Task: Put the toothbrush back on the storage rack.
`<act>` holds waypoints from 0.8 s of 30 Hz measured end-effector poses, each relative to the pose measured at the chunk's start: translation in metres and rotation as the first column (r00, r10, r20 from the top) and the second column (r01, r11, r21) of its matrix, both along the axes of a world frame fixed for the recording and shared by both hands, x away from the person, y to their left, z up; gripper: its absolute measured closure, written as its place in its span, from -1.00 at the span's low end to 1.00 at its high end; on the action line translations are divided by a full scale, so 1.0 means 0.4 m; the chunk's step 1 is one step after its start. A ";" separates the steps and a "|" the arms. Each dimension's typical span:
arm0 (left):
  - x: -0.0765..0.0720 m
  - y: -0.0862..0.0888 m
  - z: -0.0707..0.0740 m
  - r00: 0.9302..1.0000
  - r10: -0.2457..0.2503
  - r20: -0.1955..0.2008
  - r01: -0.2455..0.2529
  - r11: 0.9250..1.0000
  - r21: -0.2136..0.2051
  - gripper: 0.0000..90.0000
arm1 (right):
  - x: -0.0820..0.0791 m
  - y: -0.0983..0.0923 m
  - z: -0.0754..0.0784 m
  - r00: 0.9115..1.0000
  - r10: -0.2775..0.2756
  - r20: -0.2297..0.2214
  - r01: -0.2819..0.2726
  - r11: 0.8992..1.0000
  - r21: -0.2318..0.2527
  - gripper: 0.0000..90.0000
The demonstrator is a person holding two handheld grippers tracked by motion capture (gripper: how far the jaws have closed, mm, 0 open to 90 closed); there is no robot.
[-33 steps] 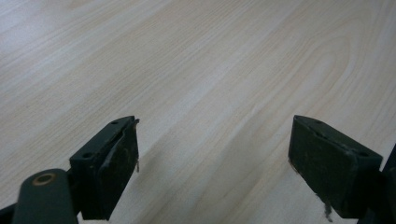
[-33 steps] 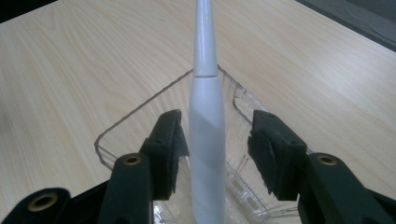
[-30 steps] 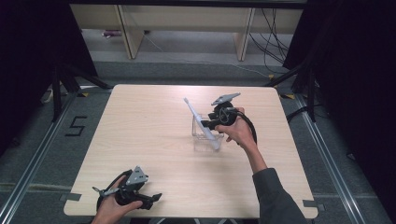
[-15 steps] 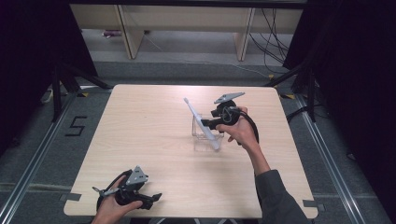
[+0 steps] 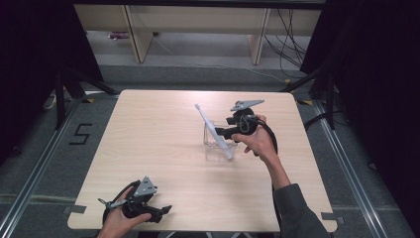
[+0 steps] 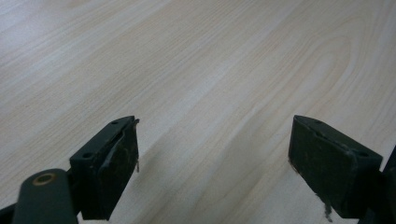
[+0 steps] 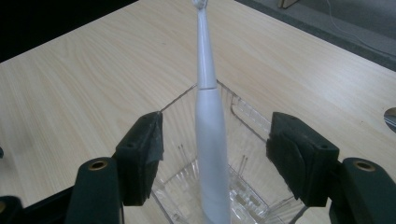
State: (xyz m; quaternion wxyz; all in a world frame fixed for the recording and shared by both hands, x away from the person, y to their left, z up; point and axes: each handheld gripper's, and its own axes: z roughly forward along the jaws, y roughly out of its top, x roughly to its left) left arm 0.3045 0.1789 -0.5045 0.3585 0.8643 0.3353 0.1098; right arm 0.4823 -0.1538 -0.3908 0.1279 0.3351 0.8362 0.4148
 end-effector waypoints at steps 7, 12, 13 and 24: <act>0.001 0.001 0.000 1.000 -0.001 0.003 0.001 1.000 0.010 -0.66 | -0.014 -0.015 0.003 1.000 -0.010 0.000 0.010 1.000 0.019 -0.22; 0.001 0.000 0.000 1.000 0.000 0.003 0.000 1.000 0.010 -0.66 | -0.023 -0.027 0.004 1.000 -0.011 0.008 0.011 0.999 0.050 -0.22; 0.001 0.000 0.000 1.000 0.000 0.003 0.000 1.000 0.010 -0.66 | -0.026 -0.030 0.007 1.000 -0.013 -0.003 0.013 0.998 0.058 -0.22; 0.001 0.000 -0.001 1.000 -0.002 0.002 0.002 1.000 0.011 -0.66 | -0.048 -0.056 0.016 1.000 -0.016 0.022 0.015 0.998 0.062 -0.22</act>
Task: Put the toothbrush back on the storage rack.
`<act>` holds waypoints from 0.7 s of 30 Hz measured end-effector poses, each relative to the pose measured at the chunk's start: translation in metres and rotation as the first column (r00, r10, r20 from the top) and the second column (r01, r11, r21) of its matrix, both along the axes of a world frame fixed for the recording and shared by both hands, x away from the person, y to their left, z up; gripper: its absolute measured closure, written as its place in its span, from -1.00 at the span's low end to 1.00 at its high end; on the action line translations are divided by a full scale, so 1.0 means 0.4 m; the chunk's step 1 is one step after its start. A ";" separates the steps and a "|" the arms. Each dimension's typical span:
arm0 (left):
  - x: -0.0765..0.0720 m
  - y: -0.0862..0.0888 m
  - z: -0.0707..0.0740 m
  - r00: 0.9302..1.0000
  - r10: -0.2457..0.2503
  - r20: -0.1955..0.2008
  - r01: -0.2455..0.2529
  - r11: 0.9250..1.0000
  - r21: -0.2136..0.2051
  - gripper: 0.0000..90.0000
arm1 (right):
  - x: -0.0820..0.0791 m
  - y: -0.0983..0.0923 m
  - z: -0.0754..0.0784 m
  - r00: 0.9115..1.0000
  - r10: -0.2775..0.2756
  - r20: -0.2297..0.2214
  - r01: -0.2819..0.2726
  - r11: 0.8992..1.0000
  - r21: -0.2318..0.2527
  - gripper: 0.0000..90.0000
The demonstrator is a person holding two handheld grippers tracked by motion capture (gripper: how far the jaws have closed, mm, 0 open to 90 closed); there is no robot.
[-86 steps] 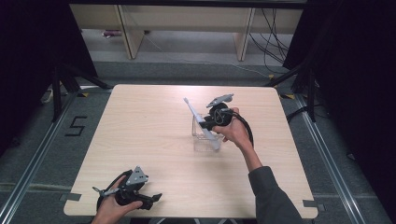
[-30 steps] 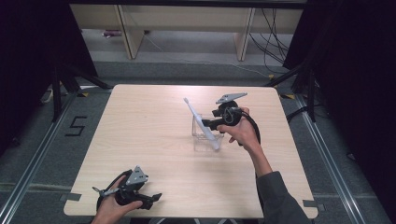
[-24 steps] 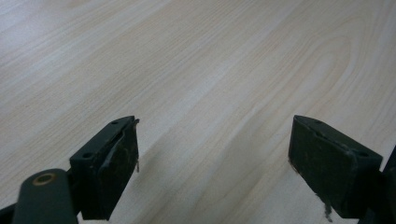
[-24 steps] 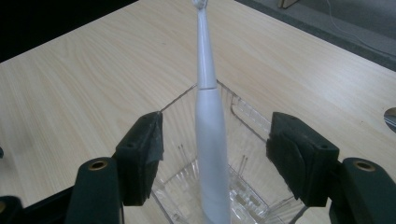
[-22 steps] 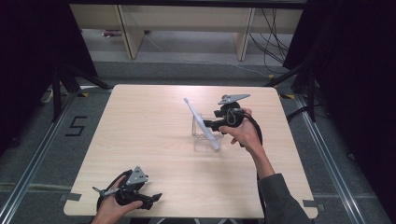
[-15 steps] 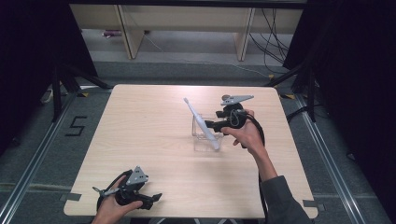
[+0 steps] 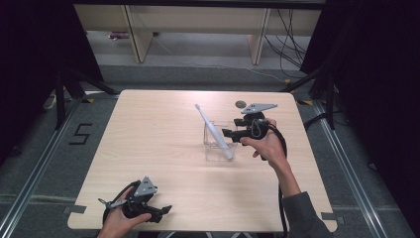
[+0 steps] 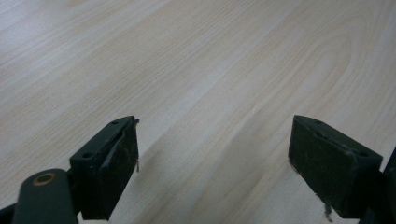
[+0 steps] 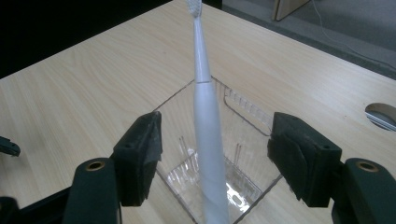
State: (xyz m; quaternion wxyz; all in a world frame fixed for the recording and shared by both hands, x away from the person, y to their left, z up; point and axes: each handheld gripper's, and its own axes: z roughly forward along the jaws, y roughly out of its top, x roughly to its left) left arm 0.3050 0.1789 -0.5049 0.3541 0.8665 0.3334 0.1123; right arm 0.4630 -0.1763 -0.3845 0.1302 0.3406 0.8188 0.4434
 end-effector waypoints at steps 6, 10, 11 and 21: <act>0.000 0.001 0.001 1.000 0.004 0.001 -0.004 1.000 -0.002 -0.66 | -0.013 -0.010 0.003 1.000 -0.017 -0.012 0.017 1.000 0.013 -0.22; 0.000 0.001 0.000 1.000 0.007 0.001 -0.007 1.000 -0.007 -0.66 | -0.015 -0.029 -0.002 1.000 -0.007 0.011 0.007 1.000 -0.007 -0.23; -0.001 0.000 0.000 1.000 0.003 -0.003 -0.004 1.000 -0.014 -0.66 | -0.017 -0.032 -0.002 0.999 -0.022 0.030 0.022 1.000 -0.005 -0.23; 0.000 0.001 0.001 1.000 0.005 0.002 -0.005 1.000 -0.001 -0.66 | -0.053 -0.072 -0.004 0.999 -0.042 0.016 0.043 0.999 -0.024 -0.29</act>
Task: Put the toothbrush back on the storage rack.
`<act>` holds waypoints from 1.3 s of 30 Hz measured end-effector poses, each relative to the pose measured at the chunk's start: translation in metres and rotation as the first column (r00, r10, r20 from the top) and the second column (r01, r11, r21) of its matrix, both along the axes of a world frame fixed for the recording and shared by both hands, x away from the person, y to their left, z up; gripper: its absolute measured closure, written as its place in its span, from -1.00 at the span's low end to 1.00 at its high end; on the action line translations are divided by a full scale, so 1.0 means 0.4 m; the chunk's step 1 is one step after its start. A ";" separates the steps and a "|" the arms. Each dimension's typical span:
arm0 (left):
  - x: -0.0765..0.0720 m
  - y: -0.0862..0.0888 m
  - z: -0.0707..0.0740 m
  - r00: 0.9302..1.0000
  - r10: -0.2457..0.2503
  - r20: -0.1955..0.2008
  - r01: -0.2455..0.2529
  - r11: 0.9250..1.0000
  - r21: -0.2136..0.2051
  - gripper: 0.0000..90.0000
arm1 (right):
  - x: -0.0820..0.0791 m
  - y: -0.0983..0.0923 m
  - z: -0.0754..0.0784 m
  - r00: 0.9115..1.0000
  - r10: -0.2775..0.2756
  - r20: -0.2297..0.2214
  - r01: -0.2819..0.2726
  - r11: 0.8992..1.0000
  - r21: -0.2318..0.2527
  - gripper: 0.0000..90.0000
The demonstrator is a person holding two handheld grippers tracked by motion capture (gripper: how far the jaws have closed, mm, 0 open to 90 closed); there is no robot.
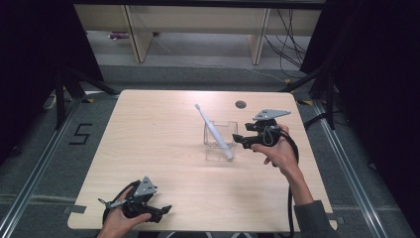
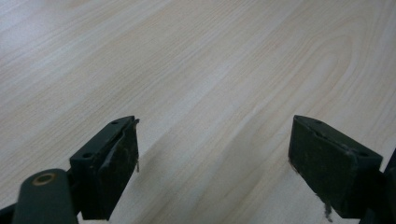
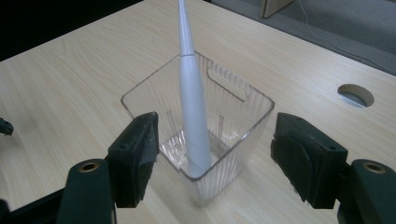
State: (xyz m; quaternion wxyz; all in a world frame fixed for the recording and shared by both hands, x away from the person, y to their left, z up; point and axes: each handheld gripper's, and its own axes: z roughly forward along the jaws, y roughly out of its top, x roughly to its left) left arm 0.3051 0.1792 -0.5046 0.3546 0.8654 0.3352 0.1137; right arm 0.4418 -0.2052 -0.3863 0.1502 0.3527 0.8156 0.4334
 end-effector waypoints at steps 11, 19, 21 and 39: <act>-0.002 0.000 0.001 1.000 -0.001 -0.002 0.001 1.000 -0.009 -0.66 | -0.033 -0.016 -0.007 1.000 -0.023 0.019 0.024 1.000 -0.004 -0.48; -0.002 -0.001 0.001 1.000 -0.001 -0.003 0.001 1.000 -0.010 -0.66 | -0.064 -0.039 -0.034 0.999 -0.047 0.008 0.047 0.999 -0.014 -0.56; -0.001 -0.001 0.002 1.000 0.000 0.000 0.000 1.000 -0.011 -0.66 | -0.070 -0.050 -0.042 0.999 -0.045 0.002 0.045 0.999 -0.008 -0.56; -0.002 -0.001 0.002 1.000 -0.002 0.004 0.002 1.000 -0.001 -0.66 | -0.126 -0.087 -0.088 0.995 -0.100 0.010 0.100 0.995 0.001 -0.54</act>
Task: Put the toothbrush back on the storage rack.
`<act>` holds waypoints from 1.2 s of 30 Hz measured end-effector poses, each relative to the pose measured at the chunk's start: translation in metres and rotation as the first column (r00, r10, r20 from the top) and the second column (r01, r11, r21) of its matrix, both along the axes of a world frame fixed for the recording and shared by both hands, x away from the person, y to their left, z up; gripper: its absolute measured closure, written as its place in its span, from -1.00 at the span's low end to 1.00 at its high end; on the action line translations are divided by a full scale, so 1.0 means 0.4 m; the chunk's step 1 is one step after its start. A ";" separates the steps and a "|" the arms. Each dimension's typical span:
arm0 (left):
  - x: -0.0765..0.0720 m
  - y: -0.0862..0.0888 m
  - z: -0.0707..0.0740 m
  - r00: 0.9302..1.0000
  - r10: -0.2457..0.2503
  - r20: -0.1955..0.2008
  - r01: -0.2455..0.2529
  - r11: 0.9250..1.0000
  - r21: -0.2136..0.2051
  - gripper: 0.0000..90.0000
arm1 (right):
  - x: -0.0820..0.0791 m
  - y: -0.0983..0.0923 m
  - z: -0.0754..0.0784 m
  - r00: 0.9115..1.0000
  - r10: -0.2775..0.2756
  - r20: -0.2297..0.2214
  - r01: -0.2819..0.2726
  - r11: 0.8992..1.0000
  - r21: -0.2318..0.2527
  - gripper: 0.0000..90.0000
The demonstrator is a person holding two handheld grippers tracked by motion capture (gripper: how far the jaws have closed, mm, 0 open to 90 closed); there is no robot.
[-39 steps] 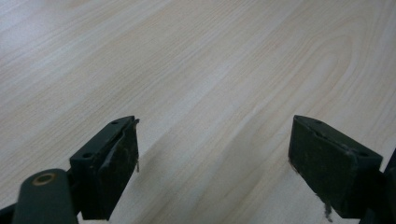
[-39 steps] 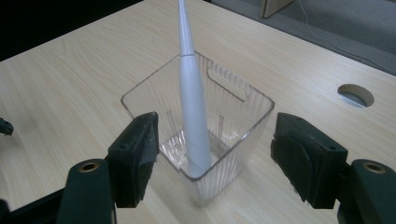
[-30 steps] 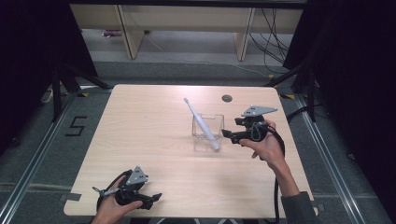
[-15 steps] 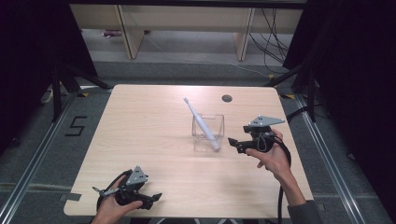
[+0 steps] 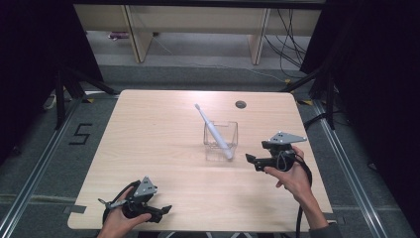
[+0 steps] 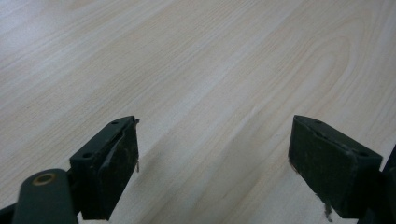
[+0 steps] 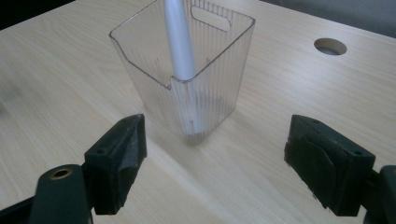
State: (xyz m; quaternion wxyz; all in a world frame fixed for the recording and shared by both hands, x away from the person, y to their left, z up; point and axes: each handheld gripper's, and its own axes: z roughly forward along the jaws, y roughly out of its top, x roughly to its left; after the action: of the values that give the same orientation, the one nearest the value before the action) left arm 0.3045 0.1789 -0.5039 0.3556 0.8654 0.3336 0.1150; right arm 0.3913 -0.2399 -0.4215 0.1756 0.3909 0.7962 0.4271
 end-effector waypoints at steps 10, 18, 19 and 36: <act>0.000 0.000 0.000 1.000 0.002 0.000 -0.002 1.000 -0.001 -0.66 | -0.022 -0.004 -0.028 1.000 -0.005 -0.012 0.005 1.000 0.005 -0.54; 0.000 0.000 0.001 1.000 0.000 0.000 0.000 1.000 0.000 -0.66 | -0.031 -0.027 -0.061 1.000 -0.001 -0.029 0.000 1.000 -0.004 -0.54; -0.001 0.000 0.001 1.000 0.000 0.000 0.000 1.000 -0.001 -0.66 | -0.037 -0.025 -0.065 0.999 -0.020 -0.048 0.021 1.000 0.015 -0.54; 0.000 -0.003 -0.003 1.000 0.010 -0.008 -0.010 1.000 0.001 -0.66 | -0.085 -0.073 -0.103 0.999 -0.016 -0.031 0.017 1.000 0.019 -0.54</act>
State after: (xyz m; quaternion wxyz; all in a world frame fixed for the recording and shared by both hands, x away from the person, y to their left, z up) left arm 0.3044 0.1777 -0.5050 0.3533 0.8643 0.3395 0.1137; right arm 0.3571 -0.2691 -0.4628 0.1632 0.4057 0.7914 0.4272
